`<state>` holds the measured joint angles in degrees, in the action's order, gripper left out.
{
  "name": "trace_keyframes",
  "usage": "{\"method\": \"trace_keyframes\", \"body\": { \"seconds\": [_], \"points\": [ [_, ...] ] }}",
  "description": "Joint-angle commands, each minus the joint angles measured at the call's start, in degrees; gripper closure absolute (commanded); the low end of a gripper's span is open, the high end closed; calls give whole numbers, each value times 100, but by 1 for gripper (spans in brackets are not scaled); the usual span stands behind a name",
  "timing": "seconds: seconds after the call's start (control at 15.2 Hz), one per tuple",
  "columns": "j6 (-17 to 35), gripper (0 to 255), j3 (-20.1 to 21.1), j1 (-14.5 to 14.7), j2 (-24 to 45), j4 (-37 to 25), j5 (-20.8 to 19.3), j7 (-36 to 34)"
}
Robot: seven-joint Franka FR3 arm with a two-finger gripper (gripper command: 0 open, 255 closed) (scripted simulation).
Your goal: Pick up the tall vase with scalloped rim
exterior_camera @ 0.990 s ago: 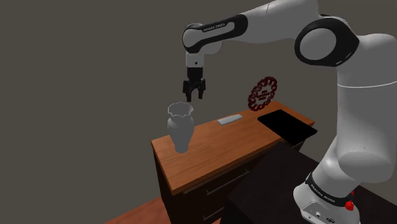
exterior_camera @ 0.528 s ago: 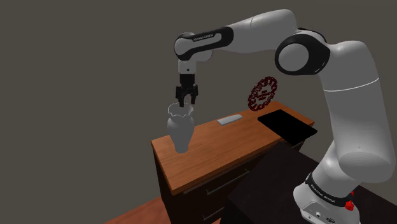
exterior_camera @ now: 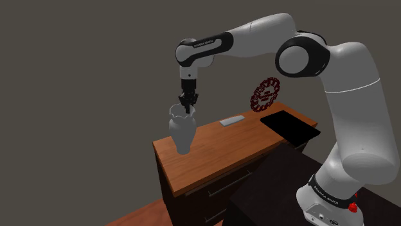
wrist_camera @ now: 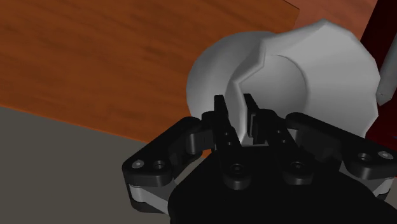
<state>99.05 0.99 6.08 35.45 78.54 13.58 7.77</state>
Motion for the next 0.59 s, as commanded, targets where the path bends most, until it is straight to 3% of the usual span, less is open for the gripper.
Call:
{"method": "trace_keyframes", "body": {
  "seconds": [0.0,0.53],
  "points": [
    [1,255,0,0,3,-3,0,0],
    [-119,255,-2,-7,-54,-68,-5,-20]
  ]
}}
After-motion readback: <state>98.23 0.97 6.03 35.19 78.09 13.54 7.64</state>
